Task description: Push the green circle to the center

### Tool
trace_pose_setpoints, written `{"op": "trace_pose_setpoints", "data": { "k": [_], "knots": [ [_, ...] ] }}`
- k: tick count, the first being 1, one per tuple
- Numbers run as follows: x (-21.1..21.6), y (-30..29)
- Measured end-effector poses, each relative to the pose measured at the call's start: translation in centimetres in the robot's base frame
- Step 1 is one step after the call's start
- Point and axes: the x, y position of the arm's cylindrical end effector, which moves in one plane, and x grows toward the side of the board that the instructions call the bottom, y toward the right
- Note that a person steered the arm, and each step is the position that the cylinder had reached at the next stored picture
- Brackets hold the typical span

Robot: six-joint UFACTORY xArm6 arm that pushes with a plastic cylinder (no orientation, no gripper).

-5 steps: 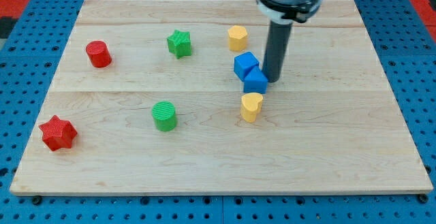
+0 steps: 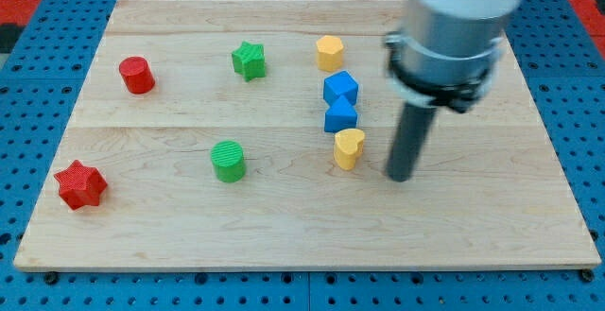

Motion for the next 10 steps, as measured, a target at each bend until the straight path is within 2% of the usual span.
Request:
{"op": "trace_pose_setpoints", "data": {
  "k": [1, 3, 5, 7, 10],
  "knots": [
    [-1.0, -8.2],
    [2.0, -11.1],
    [1.5, -18.7],
    [-3.8, -13.2],
    [-6.3, -10.8]
  ]
}}
